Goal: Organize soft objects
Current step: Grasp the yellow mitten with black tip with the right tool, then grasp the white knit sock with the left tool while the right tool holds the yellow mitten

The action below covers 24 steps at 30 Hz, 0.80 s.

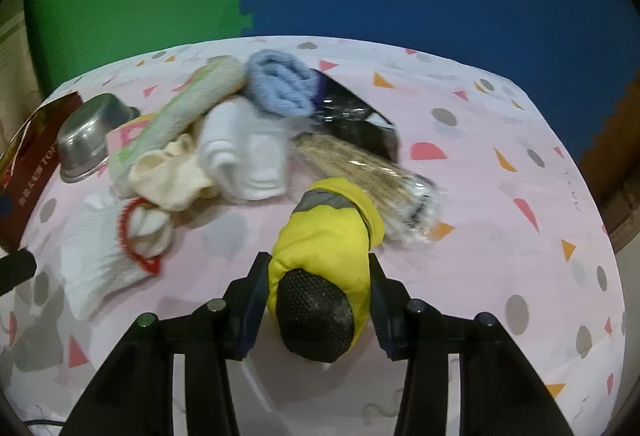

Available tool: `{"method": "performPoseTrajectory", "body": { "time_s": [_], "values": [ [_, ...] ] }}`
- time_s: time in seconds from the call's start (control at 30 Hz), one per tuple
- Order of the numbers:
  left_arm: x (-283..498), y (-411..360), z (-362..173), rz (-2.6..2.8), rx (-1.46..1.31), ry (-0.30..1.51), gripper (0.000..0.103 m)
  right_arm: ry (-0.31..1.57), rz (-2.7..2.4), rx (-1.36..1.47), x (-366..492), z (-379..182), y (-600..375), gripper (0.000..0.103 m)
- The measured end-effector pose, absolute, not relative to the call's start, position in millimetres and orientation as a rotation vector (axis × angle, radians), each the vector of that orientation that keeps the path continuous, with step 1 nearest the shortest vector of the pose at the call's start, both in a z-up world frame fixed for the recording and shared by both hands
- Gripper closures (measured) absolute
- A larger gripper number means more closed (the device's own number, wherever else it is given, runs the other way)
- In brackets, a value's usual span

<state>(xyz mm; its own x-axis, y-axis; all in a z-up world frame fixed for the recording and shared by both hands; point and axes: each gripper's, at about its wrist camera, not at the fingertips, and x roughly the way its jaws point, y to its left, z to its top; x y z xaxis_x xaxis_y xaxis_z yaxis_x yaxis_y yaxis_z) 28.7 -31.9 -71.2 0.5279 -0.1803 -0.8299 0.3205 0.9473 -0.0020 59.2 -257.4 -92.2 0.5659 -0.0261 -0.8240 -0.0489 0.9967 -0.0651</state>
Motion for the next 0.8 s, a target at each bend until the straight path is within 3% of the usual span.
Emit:
{"method": "performPoseTrajectory", "body": {
  "time_s": [0.67,0.7,0.73,0.8],
  "values": [
    [57.1,-81.7,-113.0,-0.331,0.194,1.063,0.015,0.928,0.025,-0.012,57.1,-101.7,-276.5,0.058],
    [58.0,-81.3,-114.1,-0.336,0.182,1.071,0.018,0.928,0.026,-0.012,57.1,-101.8,-276.4,0.058],
    [57.7,-79.5,-113.8,-0.342,0.164,1.069,0.029,0.928,0.026,-0.012,57.1,-101.9,-276.4,0.058],
    [57.9,-77.0,-112.9,-0.352,0.132,1.071,0.041,0.928,0.026,-0.011,57.0,-102.0,-276.5,0.057]
  ]
}}
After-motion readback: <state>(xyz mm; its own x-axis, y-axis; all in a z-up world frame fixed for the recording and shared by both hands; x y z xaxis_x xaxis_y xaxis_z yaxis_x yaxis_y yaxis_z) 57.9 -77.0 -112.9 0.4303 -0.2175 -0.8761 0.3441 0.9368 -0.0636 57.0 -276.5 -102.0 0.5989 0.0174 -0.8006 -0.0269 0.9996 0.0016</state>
